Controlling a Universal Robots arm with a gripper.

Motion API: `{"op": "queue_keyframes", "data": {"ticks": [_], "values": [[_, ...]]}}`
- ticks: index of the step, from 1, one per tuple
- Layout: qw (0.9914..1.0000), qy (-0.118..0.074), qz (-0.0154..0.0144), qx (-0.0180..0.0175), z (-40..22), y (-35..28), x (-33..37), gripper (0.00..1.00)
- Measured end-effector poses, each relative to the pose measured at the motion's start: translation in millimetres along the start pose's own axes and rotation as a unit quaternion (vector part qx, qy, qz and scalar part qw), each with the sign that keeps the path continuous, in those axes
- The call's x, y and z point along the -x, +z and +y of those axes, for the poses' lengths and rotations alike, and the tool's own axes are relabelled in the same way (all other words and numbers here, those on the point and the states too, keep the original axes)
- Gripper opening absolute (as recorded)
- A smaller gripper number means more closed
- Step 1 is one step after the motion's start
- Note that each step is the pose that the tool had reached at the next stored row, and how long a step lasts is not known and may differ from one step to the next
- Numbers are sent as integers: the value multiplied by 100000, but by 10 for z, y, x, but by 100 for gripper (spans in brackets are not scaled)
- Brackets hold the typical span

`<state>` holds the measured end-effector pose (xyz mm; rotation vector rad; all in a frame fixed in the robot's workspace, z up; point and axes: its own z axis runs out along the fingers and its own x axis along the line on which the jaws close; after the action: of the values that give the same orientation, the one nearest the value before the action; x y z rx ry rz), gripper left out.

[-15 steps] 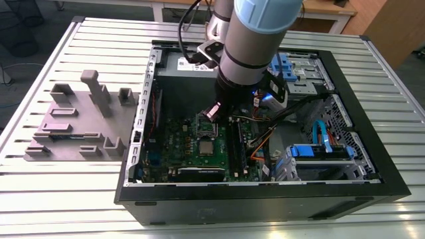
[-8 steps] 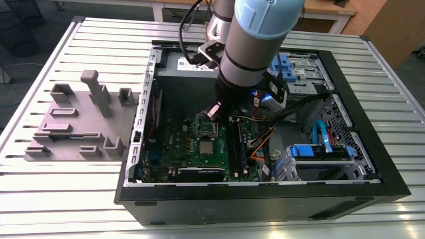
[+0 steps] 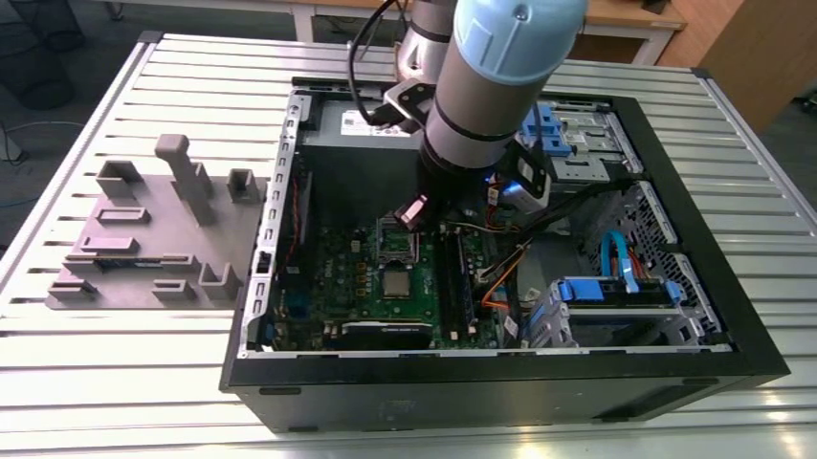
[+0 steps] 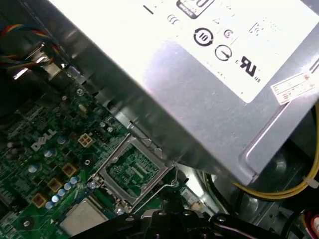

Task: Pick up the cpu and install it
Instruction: 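Close the cpu cover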

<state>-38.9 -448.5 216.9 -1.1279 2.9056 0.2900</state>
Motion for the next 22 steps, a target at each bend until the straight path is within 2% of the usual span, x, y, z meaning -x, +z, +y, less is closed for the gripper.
{"op": "queue_keyframes", "data": {"ticks": [6,10,22], "values": [[99999,-20,-229,252,32,38,52,10],[99999,-16,-255,280,39,59,82,10],[99999,-42,-277,318,65,108,110,10]]}}
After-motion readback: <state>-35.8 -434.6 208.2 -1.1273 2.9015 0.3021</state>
